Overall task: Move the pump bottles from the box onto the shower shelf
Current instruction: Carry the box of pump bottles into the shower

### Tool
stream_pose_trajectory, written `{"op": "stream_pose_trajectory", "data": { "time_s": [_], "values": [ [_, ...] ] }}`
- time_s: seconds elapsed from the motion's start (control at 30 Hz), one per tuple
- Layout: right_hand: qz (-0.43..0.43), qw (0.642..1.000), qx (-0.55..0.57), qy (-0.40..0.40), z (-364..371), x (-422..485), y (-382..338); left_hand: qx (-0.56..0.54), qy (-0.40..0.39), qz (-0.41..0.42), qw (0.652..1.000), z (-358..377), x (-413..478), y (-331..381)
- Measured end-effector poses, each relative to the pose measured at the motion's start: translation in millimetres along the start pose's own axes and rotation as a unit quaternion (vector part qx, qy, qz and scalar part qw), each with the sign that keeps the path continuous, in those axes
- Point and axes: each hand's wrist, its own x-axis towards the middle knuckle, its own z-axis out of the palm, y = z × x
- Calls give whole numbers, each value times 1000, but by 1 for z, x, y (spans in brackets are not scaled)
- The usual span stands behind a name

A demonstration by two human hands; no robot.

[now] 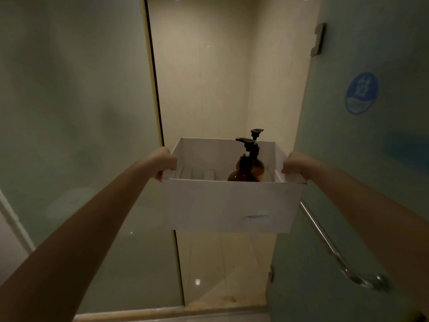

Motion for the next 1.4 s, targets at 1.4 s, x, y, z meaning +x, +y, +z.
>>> {"op": "stream_pose_trajectory", "data": {
  "time_s": [1.4],
  "values": [
    [66,997,-32,15,12,440,-55,13,0,30,999,81,445,89]
  ]
}}
